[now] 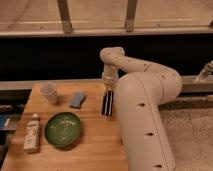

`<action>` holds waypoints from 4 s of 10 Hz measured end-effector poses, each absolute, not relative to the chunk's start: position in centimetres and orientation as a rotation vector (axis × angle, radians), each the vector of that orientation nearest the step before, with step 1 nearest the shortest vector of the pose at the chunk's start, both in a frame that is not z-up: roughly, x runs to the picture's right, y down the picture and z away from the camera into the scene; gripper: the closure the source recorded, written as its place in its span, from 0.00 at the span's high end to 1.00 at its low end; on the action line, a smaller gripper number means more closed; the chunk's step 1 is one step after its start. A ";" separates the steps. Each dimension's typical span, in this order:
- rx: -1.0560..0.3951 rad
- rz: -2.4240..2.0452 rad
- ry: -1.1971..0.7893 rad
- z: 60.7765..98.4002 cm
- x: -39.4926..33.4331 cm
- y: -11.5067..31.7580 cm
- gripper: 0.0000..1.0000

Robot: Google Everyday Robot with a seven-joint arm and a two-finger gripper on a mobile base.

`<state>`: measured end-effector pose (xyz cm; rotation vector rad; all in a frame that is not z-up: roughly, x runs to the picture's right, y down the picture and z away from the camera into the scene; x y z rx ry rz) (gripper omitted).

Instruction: Place the eraser in the ceramic cup

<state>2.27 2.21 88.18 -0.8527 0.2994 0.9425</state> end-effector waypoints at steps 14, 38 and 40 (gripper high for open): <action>-0.575 0.837 0.065 81.2 -5.5 -12.6 0.00; -0.494 0.535 -0.250 77.8 -20.9 -18.8 0.00; -0.507 0.499 -0.302 76.6 -22.3 -18.4 0.00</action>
